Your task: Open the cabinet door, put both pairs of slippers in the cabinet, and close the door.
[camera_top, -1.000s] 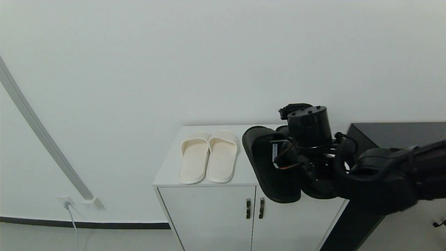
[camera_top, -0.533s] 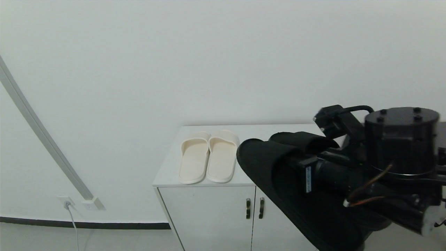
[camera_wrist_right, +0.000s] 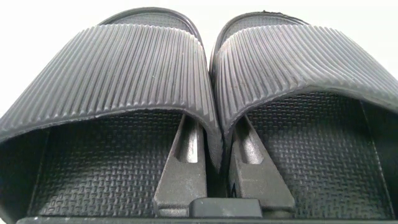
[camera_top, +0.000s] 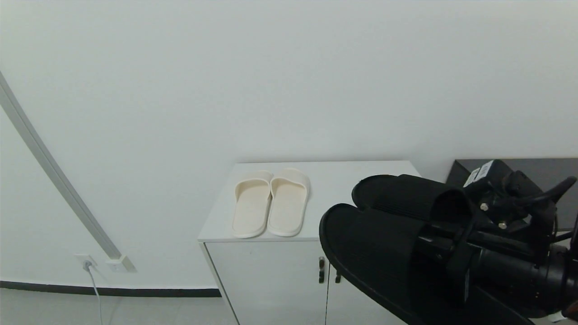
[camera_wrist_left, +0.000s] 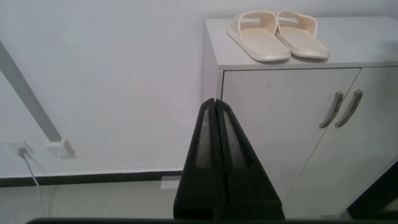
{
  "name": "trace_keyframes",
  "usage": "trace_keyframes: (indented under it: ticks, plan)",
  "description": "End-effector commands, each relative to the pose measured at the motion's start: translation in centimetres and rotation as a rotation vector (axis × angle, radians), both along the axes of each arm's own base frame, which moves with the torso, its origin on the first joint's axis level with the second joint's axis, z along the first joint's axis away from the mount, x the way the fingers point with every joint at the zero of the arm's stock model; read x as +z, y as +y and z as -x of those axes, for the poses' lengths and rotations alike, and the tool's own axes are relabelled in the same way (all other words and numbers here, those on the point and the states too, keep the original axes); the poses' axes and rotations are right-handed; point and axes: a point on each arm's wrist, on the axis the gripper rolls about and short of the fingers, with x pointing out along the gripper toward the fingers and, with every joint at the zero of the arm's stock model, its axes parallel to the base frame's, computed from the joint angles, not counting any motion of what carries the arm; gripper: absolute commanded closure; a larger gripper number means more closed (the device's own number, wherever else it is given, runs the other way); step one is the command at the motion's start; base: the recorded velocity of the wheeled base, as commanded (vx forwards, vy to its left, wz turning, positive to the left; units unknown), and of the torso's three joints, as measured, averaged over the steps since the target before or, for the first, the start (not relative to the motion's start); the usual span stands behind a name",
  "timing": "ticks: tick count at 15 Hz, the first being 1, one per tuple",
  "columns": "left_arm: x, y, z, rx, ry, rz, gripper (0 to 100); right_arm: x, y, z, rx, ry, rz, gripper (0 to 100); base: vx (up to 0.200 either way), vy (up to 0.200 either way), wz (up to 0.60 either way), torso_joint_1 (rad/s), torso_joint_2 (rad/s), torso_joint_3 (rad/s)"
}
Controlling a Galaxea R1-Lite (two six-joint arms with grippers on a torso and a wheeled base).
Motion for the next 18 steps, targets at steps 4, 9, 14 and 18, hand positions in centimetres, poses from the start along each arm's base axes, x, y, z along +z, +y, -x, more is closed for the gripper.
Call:
trace_keyframes:
  ticks: [4, 9, 14, 18]
  plan:
    - [0.0, 0.0, 0.0, 0.000, -0.001, 0.000, 100, -2.5, 2.1, -2.0, 0.063, 0.018, 0.010, 100, 0.000, 0.000, 0.00, 0.000, 0.00, 0.000]
    - [0.0, 0.0, 0.0, 0.000, 0.000, 0.000, 100, -3.1, 1.9, -2.5, 0.036, 0.019, 0.001, 100, -0.040, 0.000, 0.00, 0.000, 0.00, 0.001]
    - [0.0, 0.0, 0.0, 0.000, 0.000, 0.000, 100, -3.5, 1.9, -2.5, 0.034, 0.031, 0.012, 100, -0.200, 0.000, 0.00, -0.001, 0.00, 0.005]
    - [0.0, 0.0, 0.0, 0.000, 0.000, 0.000, 100, -3.8, 1.5, -2.6, 0.029, 0.039, 0.015, 100, 0.000, 0.000, 0.00, 0.000, 0.00, 0.000]
